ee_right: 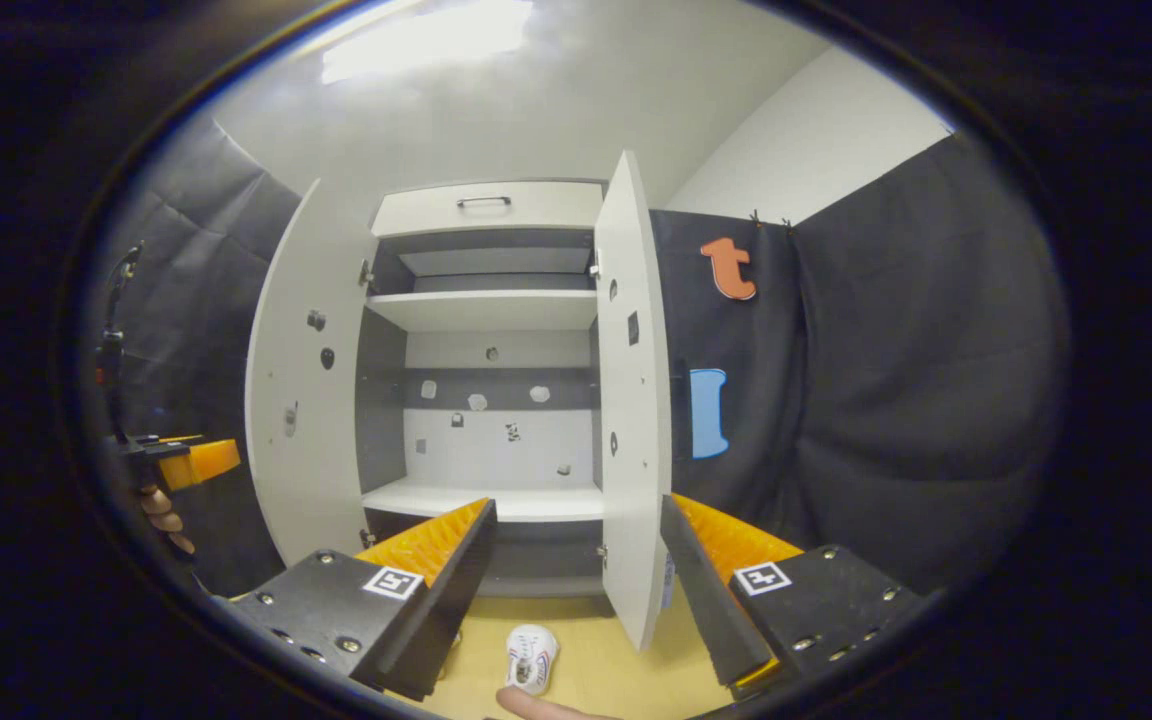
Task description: Grab one shoe with the right hand and put it into the shoe cabinet, grab the other shoe with the left hand and put it into the shoe cabinet; then close the right door with the right hand and the left door with the left hand.
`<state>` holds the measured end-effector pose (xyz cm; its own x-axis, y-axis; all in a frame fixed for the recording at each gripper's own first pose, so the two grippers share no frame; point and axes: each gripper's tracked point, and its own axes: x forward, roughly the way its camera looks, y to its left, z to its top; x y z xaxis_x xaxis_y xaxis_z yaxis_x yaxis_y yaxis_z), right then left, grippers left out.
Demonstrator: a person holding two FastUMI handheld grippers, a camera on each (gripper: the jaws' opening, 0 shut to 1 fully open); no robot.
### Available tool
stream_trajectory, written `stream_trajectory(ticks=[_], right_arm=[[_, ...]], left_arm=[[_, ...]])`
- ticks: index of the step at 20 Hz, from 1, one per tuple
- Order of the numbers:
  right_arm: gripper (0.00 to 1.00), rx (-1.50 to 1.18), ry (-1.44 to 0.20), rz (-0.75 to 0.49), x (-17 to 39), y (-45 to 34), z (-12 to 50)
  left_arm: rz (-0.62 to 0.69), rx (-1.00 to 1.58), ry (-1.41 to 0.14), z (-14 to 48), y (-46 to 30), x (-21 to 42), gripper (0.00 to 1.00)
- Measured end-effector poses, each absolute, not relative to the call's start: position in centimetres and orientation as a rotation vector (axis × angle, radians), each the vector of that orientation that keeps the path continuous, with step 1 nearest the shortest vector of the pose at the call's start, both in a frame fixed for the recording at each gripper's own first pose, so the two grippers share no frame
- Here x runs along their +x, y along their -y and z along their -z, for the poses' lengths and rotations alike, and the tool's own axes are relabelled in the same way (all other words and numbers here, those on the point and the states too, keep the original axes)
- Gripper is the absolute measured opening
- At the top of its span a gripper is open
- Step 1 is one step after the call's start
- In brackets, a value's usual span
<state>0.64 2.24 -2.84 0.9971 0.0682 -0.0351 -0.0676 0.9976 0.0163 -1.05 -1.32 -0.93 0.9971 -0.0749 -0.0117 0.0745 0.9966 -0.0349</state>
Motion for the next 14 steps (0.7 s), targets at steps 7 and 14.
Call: stream_trajectory(ticks=[7, 14], right_arm=[[0.98, -0.032, -0.104, -0.053, 3.3, -3.2, 8.0], [0.96, -0.064, -0.244, -0.145, 5.8, -8.2, 19.9]], left_arm=[[0.091, -0.038, -0.036, 2.5, 1.6, -1.6, 0.9], [0.088, -0.053, -0.045, 4.3, 0.7, -2.6, 0.89]])
